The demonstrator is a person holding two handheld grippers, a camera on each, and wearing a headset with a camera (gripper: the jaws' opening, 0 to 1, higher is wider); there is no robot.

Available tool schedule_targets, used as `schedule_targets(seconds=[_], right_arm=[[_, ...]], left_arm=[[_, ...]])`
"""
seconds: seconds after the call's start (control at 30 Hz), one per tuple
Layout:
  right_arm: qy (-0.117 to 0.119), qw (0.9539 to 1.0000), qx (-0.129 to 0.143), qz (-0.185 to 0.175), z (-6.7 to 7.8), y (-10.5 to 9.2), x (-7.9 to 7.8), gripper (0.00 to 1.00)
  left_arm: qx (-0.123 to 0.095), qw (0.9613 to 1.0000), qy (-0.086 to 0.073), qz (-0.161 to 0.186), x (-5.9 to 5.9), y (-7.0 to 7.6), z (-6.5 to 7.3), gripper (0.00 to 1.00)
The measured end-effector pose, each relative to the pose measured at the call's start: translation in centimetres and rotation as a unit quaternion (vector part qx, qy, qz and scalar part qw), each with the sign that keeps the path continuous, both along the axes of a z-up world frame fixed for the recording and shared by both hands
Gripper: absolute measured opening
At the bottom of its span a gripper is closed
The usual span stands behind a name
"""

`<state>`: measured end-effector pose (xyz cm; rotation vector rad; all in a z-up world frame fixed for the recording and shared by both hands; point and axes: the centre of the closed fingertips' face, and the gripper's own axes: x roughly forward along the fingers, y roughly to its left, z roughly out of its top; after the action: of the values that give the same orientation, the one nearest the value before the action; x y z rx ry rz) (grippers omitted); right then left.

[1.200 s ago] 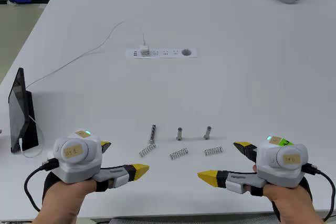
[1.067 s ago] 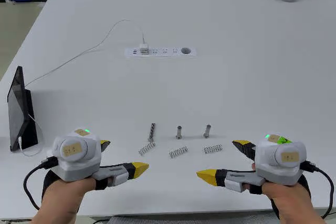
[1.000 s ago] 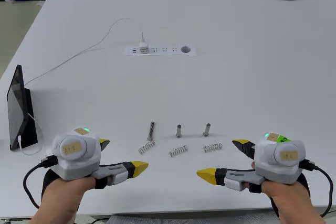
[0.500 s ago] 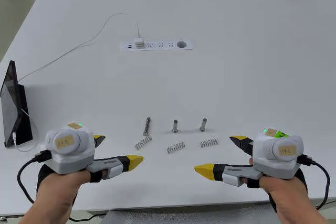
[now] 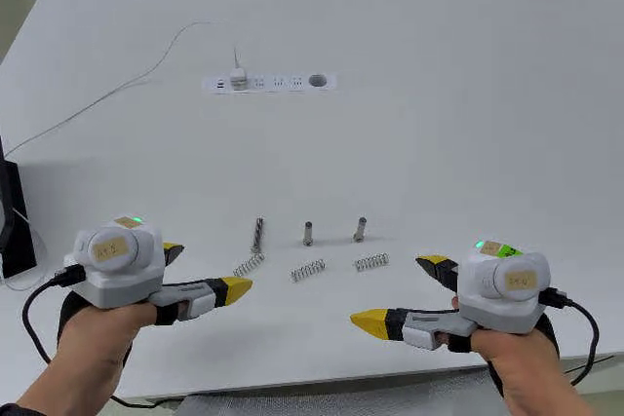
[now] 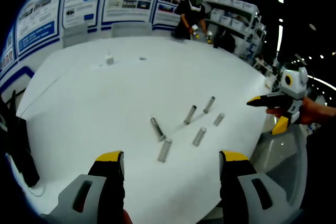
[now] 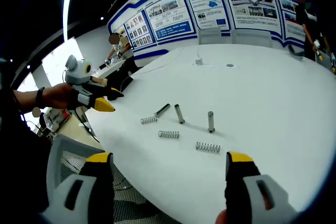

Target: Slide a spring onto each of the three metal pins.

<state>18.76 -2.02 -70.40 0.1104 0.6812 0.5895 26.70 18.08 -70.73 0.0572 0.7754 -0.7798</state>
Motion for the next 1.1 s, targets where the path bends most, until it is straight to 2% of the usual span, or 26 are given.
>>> schedule_targets(seconds=[0.23, 0.3, 0.57, 0.7, 0.9, 1.1], right_arm=[[0.001, 1.0, 0.001, -0.006, 0.1, -0.3, -0.2, 0.9], [0.001, 1.0, 0.001, -0.009, 0.1, -0.5, -0.2, 0.89], [0.002, 0.9998, 0.004, -0.017, 0.1, -0.7, -0.3, 0.89], [0.003, 0.9998, 0.004, -0.018, 0.2, -0.6, -0.1, 0.89], [0.003, 0.9999, 0.002, -0.016, 0.4, -0.5, 0.2, 0.89], [0.005, 0.9998, 0.004, -0.019, 0.4, -0.5, 0.3, 0.89]], left_arm=[[-0.001, 1.0, 0.004, -0.004, 1.0, -0.6, -0.3, 0.75], [-0.002, 1.0, 0.006, -0.005, 1.7, -0.6, -0.4, 0.75], [-0.002, 0.9998, 0.011, -0.014, 2.3, -1.7, -0.8, 0.74], [-0.003, 0.9997, 0.018, -0.016, 3.0, -2.0, -1.5, 0.74], [-0.005, 0.9996, 0.021, -0.018, 3.6, -2.7, -1.5, 0.73], [0.0, 0.9993, 0.029, -0.024, 4.2, -3.2, -2.0, 0.72]])
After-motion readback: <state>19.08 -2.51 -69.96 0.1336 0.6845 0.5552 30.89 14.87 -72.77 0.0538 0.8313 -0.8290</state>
